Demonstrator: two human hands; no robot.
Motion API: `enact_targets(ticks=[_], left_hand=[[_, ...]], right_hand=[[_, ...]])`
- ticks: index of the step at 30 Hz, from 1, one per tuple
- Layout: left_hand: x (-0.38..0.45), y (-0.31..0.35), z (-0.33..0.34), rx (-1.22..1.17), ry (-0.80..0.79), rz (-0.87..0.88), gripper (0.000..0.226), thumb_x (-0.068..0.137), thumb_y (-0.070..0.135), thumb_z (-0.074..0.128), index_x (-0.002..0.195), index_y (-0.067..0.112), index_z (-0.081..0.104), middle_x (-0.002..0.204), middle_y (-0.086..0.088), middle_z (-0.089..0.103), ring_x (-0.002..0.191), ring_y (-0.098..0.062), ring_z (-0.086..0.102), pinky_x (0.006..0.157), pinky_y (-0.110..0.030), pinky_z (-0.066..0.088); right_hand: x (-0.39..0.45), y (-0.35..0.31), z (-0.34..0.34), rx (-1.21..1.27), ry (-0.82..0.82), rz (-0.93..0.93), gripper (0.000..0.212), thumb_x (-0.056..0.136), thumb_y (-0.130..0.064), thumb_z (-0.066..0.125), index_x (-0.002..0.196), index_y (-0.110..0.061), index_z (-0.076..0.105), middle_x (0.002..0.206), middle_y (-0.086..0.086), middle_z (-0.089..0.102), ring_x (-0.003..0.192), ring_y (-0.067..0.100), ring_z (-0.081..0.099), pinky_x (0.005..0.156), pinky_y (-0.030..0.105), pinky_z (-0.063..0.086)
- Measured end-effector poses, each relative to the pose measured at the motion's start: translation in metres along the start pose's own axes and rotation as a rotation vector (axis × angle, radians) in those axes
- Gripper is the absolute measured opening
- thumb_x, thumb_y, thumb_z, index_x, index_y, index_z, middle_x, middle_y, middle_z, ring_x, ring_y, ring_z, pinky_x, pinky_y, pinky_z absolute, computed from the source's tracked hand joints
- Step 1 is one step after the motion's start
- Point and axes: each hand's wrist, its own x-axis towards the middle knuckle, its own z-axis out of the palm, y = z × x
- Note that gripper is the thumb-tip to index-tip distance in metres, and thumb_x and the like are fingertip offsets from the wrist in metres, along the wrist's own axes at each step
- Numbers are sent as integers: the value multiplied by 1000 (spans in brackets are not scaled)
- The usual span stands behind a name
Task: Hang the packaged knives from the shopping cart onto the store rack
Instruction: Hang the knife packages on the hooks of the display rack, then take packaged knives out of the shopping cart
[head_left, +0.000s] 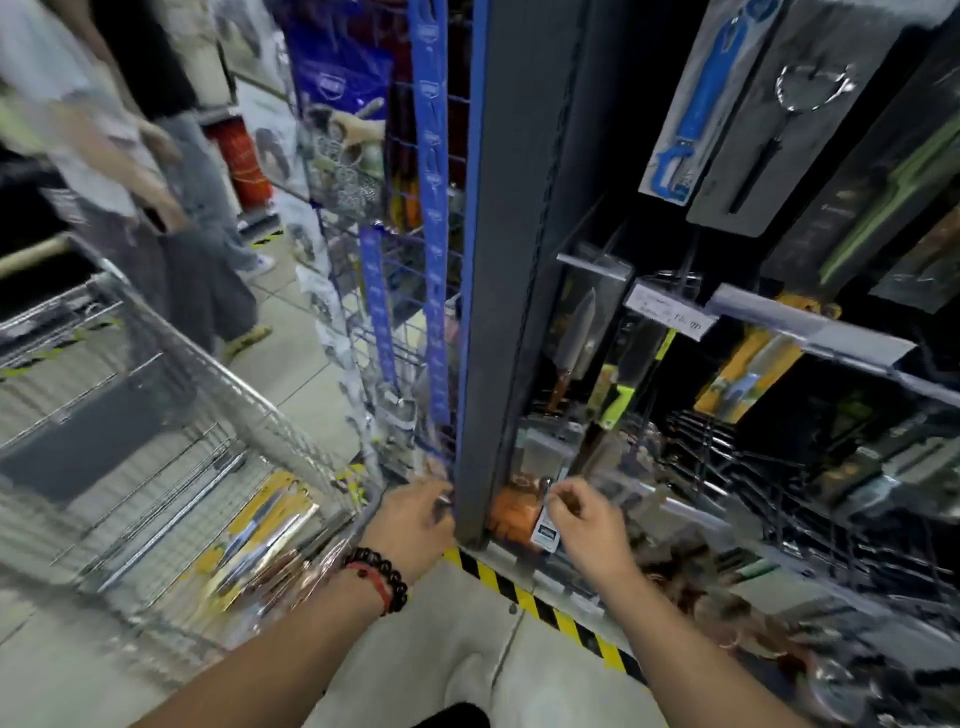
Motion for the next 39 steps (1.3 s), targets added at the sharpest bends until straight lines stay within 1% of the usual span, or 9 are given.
enact_targets(ticks=[4,8,11,14,17,24,28,31,39], left_hand=[[-73,-27,-17,-11,-1,-106,29,90,20,53,118,24,62,118,-2,60,111,-21,54,91,-29,42],[-130,-50,-42,36,55,-159,22,90,26,53,110,26,61,106,3,64,95,-15,57,75,-27,45],[-163,-61,-65,5,81,-190,14,88,23,55,99,19,62,94,3,65,86,-15,59,77,-37,52],[-195,-82,-91,-11,101,-216,22,91,26,54,111,24,64,110,5,63,101,-16,58,87,-34,49],[-225,-118,-121,-32,102,-249,34,92,26,52,126,24,58,126,7,58,117,-13,52,97,-25,41],[-291,-245,-201,-57,41,-357,36,87,36,50,122,37,56,127,10,59,116,-10,55,99,-31,44],[-297,-291,-242,-17,9,-321,35,90,33,49,124,32,57,128,10,58,112,-11,56,97,-30,45],[-285,-312,-264,-9,-12,-239,25,90,33,49,112,35,59,123,10,60,107,-11,57,92,-29,46],[-192,-350,-301,17,-111,-143,30,91,29,50,119,28,58,122,5,60,109,-15,57,94,-36,48]], right_hand=[[-55,-8,41,30,-100,-10,9,95,-25,58,88,-30,61,76,-13,59,70,7,55,61,24,40],[-110,-24,81,84,-129,-85,9,90,-17,64,86,-25,65,62,-14,56,58,-3,52,60,23,40],[-137,-45,109,70,-146,-145,11,86,-13,67,81,-23,66,60,-12,57,57,-4,53,60,21,41],[-162,-74,137,50,-201,-193,10,85,-15,64,78,-22,65,63,-10,59,61,3,52,67,31,47],[-187,-109,175,44,-292,-243,22,86,-15,62,72,-32,59,65,-18,62,62,-4,53,62,15,41],[-245,-183,309,18,-343,-230,9,87,-14,63,79,-19,64,66,-7,60,62,-4,54,59,10,39],[-264,-223,369,13,-343,-206,6,87,-15,62,86,-15,68,72,-5,64,71,13,58,66,19,42],[-267,-249,390,39,-332,-168,8,89,-15,61,90,-19,68,74,-13,62,69,5,57,60,8,39],[-204,-275,424,127,-197,-35,17,89,-17,59,81,-32,64,73,-7,65,65,12,57,67,32,48]])
